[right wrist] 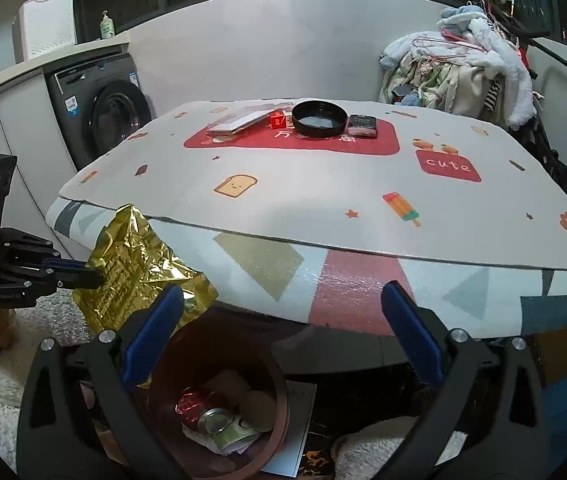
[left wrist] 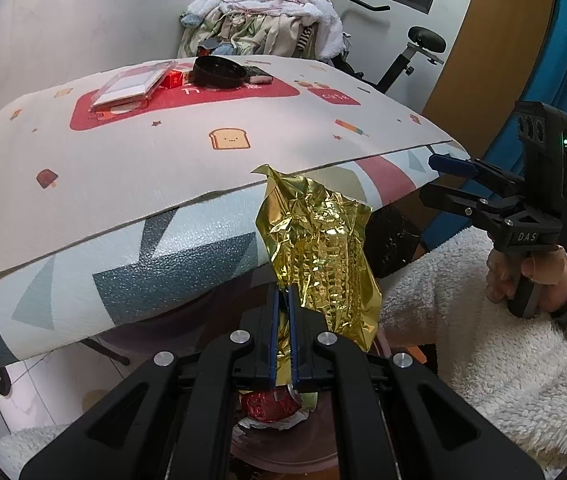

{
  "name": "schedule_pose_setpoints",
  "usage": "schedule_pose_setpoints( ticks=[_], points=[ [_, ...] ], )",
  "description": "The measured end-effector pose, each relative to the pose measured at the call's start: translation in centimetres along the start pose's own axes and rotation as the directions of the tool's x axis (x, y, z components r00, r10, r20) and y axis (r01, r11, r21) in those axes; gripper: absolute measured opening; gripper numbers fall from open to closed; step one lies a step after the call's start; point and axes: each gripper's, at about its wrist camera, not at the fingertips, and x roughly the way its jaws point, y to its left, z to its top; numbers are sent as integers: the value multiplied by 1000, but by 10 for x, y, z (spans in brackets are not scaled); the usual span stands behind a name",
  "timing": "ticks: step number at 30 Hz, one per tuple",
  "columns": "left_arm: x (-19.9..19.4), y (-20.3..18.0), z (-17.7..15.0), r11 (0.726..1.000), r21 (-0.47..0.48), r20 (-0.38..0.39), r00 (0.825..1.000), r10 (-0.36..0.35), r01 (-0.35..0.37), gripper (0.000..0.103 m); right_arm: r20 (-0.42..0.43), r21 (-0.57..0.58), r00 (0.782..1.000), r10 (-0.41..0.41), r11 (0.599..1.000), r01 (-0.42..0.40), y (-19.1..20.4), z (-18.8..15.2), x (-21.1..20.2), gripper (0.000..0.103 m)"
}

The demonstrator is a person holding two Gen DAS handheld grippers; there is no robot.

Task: Collect trash
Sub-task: 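Open the left tool over the bin to drop the gold foil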

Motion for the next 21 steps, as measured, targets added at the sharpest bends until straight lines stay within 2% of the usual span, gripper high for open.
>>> schedule_pose_setpoints(
  ticks=[5, 6, 7, 8, 9, 15, 21],
  points=[
    [4, -3, -1, 1000, 15, -21, 1000, 3, -3, 8, -2, 6, 1000, -2, 1000, 2, -1, -1, 0, 97],
    [6, -3, -1, 1000, 19, -31, 999, 16, -15, 23, -2, 6, 1000, 0, 1000, 0, -1, -1, 0, 97],
    [8, -3, -1, 999, 24, -35, 999, 38, -37, 56, -2, 6, 1000, 1, 1000, -1, -1, -1, 0, 97],
    [7, -4, -1, 998, 30, -29, 998, 56, -55, 69, -2, 5, 1000, 1, 1000, -1, -1, -1, 0, 97],
    [4, -5, 0, 996, 38, -4, 997, 80, -79, 75, -3, 4, 1000, 0, 1000, 0, 0, -1, 0, 97],
    [-2, -2, 0, 990, 24, 22, 990, 140, -140, 90, -11, -3, 1000, -5, 1000, 5, 1, -2, 2, 97],
    [-8, 3, 1, 983, -5, 38, 982, 185, -185, 93, -17, -11, 1000, -8, 1000, 8, 2, -2, 3, 97]
  ],
)
